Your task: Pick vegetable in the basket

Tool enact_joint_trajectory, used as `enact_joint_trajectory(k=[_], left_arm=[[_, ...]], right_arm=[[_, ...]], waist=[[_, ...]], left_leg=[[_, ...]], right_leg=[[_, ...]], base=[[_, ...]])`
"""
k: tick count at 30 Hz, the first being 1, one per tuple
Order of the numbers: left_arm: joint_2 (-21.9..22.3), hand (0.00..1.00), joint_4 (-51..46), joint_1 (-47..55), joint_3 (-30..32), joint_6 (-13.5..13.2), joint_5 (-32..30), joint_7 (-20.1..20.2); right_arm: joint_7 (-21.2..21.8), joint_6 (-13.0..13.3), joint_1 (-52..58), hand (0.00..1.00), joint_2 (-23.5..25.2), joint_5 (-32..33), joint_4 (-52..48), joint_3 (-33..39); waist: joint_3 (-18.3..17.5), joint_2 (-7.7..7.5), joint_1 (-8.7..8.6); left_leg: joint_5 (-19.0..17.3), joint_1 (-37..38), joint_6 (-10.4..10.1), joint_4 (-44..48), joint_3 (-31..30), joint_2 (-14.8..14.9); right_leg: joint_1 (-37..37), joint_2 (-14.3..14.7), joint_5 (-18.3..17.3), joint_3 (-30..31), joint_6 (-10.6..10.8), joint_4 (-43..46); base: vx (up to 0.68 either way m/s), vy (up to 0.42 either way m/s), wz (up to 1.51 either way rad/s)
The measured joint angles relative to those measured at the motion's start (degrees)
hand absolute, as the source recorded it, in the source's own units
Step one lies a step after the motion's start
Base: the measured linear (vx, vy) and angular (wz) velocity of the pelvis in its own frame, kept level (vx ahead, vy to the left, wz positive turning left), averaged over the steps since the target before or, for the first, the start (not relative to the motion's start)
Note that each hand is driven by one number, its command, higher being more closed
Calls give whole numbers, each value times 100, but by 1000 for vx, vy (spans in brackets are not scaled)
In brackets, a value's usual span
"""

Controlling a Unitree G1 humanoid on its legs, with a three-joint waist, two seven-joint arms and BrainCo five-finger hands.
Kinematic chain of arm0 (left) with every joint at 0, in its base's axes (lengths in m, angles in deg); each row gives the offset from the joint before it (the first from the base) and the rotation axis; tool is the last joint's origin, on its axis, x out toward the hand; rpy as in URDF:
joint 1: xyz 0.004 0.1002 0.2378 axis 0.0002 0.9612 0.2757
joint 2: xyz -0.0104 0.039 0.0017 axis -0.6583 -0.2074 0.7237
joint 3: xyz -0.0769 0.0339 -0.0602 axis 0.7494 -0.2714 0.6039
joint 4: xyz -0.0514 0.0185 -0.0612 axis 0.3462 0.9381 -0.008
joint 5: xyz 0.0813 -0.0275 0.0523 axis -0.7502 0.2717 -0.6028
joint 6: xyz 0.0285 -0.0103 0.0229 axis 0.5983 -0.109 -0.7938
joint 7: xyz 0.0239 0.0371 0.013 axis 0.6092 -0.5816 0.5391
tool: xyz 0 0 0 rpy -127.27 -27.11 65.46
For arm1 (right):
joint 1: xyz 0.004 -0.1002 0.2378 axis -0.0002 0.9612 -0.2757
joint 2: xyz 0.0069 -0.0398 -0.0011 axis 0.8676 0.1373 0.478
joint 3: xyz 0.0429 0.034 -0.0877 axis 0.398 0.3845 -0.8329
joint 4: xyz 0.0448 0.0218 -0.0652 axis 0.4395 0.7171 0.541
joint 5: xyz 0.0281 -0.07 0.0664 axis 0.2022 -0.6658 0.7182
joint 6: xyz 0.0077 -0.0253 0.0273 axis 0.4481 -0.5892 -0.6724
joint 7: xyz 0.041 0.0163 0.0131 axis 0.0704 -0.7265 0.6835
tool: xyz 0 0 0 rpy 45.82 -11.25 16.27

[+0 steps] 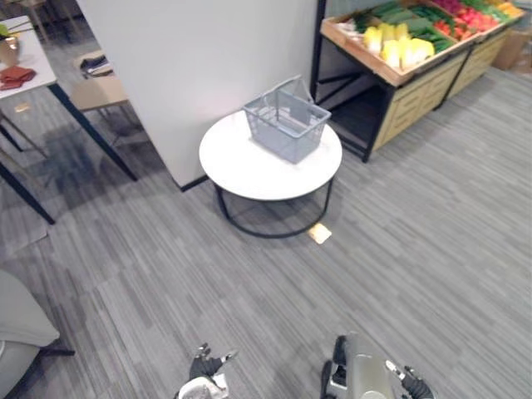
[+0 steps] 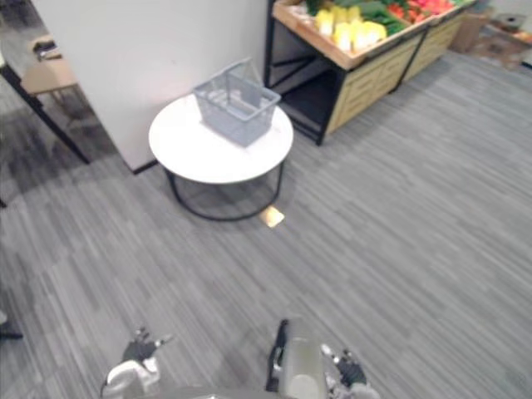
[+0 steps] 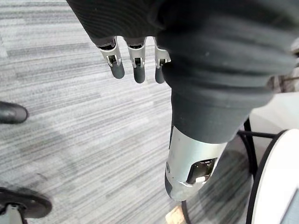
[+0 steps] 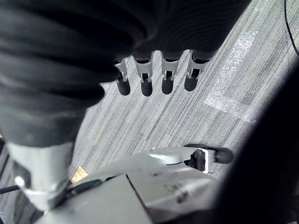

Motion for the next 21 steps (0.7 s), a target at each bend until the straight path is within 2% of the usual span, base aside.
enact_joint_trajectory(k=[1,2,3,4,5,6,8,11,12,13,14,15,16,17,18,19,21], left_arm=[[23,0,24,32,5,-1,0,2],[28,0,150,42,0,1,1,9],[65,0,280,27,5,7,4,3],[102,0,362,81,-9,4,-5,15],[123,0,448,61,-30,5,-5,61],[135,0,470,66,-49,5,-5,59],[140,0,550,59,-57,4,-30,66],[163,0,628,77,-45,6,-14,53],[167,0,635,99,-43,6,0,49],[176,0,635,121,36,10,48,55],[176,0,620,116,90,9,82,53],[168,0,607,130,166,8,82,56],[158,0,591,135,231,3,171,64],[149,0,578,135,246,2,263,71],[138,0,513,134,311,-4,291,72],[139,0,451,136,378,-7,294,69],[113,0,384,169,437,-47,310,56]], right_arm=[[0,-8,23,0,1,-1,0,25],[5,-12,87,0,11,-2,1,34],[5,-28,69,0,-10,4,46,94],[7,-28,27,0,-63,-7,41,144],[-1,-7,-56,0,-66,-10,26,222],[2,-15,-73,0,-61,-15,28,226],[9,-28,-71,0,-84,-43,52,160],[7,-30,-82,0,-177,-216,176,77],[2,-30,-78,0,-212,-220,256,-4],[5,-44,-22,0,-252,-222,260,-54],[6,-45,7,0,-277,-222,261,-92],[6,-46,39,0,-316,-218,253,-170],[15,-44,21,0,-337,-219,245,-302],[14,-42,-31,0,-362,-219,245,-354],[9,-35,-97,0,-408,-218,250,-486],[10,-36,-135,0,-420,-216,255,-544],[10,-35,-178,0,-446,-202,261,-698]], waist=[[1,8,-4],[1,-8,-6],[74,89,32],[71,156,18],[83,165,7],[100,109,9],[67,122,9],[-75,275,0],[-107,323,1],[-114,327,-19],[-112,329,-22],[-109,319,2],[-72,273,33],[-72,286,48],[-49,248,89],[-45,244,170],[-37,256,325]], left_leg=[[-76,48,-85,14,-53,59],[-219,148,-264,19,-141,159],[-386,320,-427,6,-223,371],[-361,264,-431,26,-202,500],[-150,285,-405,90,-218,510],[8,407,-487,118,-242,571],[151,430,-576,310,-265,689],[495,-52,-678,1139,-426,937],[678,-301,-811,1628,-583,1019],[1304,-876,-894,2773,-913,1066],[1688,-1085,-897,3191,-968,1091],[2443,-1347,-908,3771,-893,1187],[2592,-1743,-861,4844,-570,1469],[2275,-2063,-681,5553,-331,1612],[1859,-2353,-479,6125,-145,1588],[1612,-2544,-402,6298,-74,1496],[1175,-3022,-399,6102,-118,1163]], right_leg=[[123,5,14,57,-15,-533],[415,14,47,331,22,-1544],[659,214,284,282,-50,-1945],[693,330,229,186,-71,-1977],[532,358,-100,250,-159,-1558],[451,347,-469,239,-248,-1050],[473,370,-923,134,-279,-721],[697,594,-982,13,-405,-1062],[858,659,-996,-54,-430,-1233],[1162,666,-1062,-190,-528,-1360],[1296,662,-1082,-221,-556,-1416],[1528,670,-1129,-229,-625,-1556],[1845,709,-1185,-194,-687,-1723],[2081,734,-1205,-139,-719,-1870],[2374,736,-1252,30,-741,-2063],[2572,731,-1293,141,-750,-2192],[2935,704,-1336,335,-695,-2407]], base=[[374,-336,41],[416,-372,22],[427,-370,16],[421,-304,-7],[518,-338,-3],[526,-341,-2],[474,-326,8],[360,-233,5],[438,-250,22],[286,-160,25],[359,-192,20],[285,-131,1],[415,-190,-12],[389,-144,-28],[299,-89,-43],[266,-24,-51],[227,49,-58]])
